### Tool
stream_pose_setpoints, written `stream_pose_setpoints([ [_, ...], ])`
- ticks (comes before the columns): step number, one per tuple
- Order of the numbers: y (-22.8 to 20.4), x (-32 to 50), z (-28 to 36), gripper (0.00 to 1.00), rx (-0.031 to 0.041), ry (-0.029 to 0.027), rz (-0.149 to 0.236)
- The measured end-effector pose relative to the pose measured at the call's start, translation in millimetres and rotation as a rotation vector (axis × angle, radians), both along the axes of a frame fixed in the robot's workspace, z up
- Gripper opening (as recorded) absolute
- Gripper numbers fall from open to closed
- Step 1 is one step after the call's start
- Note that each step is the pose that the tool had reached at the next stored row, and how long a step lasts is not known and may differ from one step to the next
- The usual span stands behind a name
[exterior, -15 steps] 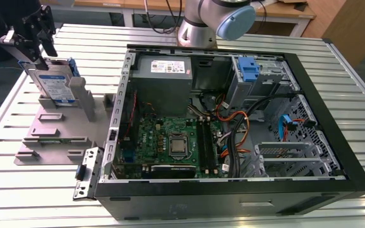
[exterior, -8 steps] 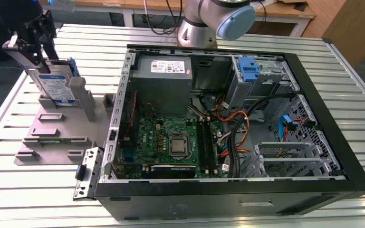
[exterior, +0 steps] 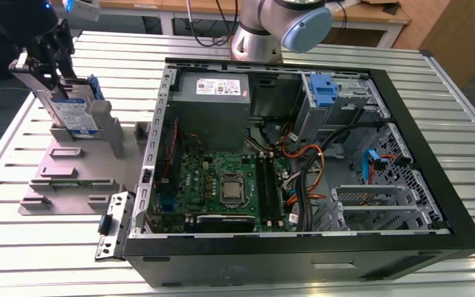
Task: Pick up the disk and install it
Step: 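Pick up the disk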
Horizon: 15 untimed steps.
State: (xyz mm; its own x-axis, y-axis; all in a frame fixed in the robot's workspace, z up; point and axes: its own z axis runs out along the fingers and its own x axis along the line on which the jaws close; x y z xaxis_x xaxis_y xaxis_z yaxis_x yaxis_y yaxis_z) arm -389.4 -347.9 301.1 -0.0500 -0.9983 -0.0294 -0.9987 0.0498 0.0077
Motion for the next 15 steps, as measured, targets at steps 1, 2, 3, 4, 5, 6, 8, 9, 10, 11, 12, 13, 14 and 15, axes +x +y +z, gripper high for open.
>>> stream_pose_setpoints([
  [1, 0.0, 0.0, -0.4, 0.53, 0.0, 0.0001, 0.001],
  [2, 0.0, 0.0, -0.8, 0.53, -0.0001, 0.0001, 0.001],
  [3, 0.0, 0.0, -1.7, 0.53, 0.0, 0.0, 0.001],
  [4, 0.0, 0.0, -2.7, 0.53, 0.0, -0.0001, 0.002],
  [5, 0.0, 0.0, -3.1, 0.53, 0.0, 0.0, 0.002],
  [6, 0.0, 0.0, -3.1, 0.53, -0.0001, 0.0002, 0.002],
  [8, 0.0, 0.0, -3.2, 0.53, 0.0005, 0.0001, 0.002],
  [9, 0.1, -0.1, -3.2, 0.53, 0.001, 0.0001, 0.002],
  [10, 0.1, 0.0, -3.3, 0.53, 0.0015, -0.0001, 0.002],
  [11, 0.0, 0.0, -3.2, 0.53, 0.0019, 0.0, 0.002],
  [12, 0.0, 0.0, -3.2, 0.53, 0.0023, 0.0, 0.002],
  [13, 0.0, 0.0, -3.2, 0.53, 0.0028, 0.0, 0.002],
  [14, 0.0, 0.0, -3.2, 0.51, 0.0032, 0.0, 0.002],
  [15, 0.0, 0.0, -3.2, 0.51, 0.0036, 0.0, 0.002],
])
